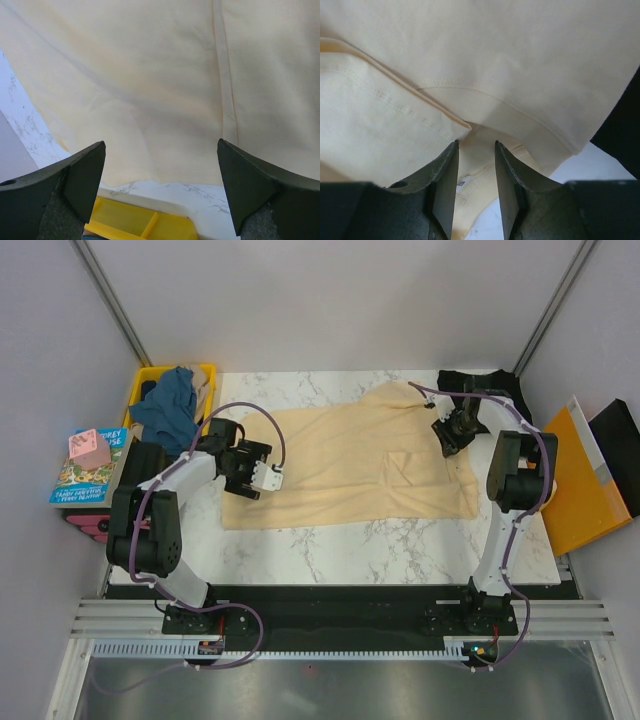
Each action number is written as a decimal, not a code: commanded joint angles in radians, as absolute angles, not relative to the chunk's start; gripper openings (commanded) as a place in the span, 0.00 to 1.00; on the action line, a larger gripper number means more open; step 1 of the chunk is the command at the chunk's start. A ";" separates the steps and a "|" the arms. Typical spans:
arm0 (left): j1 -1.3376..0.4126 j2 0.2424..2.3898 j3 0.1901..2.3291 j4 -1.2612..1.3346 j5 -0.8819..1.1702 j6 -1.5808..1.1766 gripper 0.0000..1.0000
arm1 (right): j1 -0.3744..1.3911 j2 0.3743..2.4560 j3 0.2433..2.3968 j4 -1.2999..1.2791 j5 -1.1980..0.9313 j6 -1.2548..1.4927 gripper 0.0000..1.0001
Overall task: Fold and stack the t-shirts
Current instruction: Fold the tshirt
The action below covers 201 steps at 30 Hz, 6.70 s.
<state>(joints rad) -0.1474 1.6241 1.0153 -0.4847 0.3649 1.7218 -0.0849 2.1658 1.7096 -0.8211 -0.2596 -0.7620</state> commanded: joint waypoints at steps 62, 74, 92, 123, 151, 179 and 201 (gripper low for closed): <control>-0.210 1.606 1.065 -0.505 0.354 1.738 1.00 | -0.149 2.249 1.782 -0.920 -0.542 -0.762 0.33; -0.215 1.609 1.068 -0.506 0.360 1.744 1.00 | -0.150 2.246 1.790 -0.911 -0.520 -0.756 0.13; -0.225 1.621 1.066 -0.506 0.364 1.744 1.00 | -0.130 2.157 1.867 -0.920 -0.463 -0.767 0.07; -0.238 1.618 1.054 -0.505 0.350 1.721 1.00 | -0.063 2.172 1.890 -0.770 -0.298 -0.726 0.40; -0.232 1.157 0.574 -0.540 0.492 1.911 1.00 | 0.170 1.431 1.028 -0.905 -0.166 -1.457 0.66; -0.232 1.338 0.577 -0.508 0.422 1.918 0.77 | 0.227 1.520 0.792 -0.672 -0.072 -1.370 0.63; -0.213 1.353 0.638 -0.632 0.414 1.937 0.02 | 0.230 1.471 0.851 -0.753 -0.101 -1.376 0.46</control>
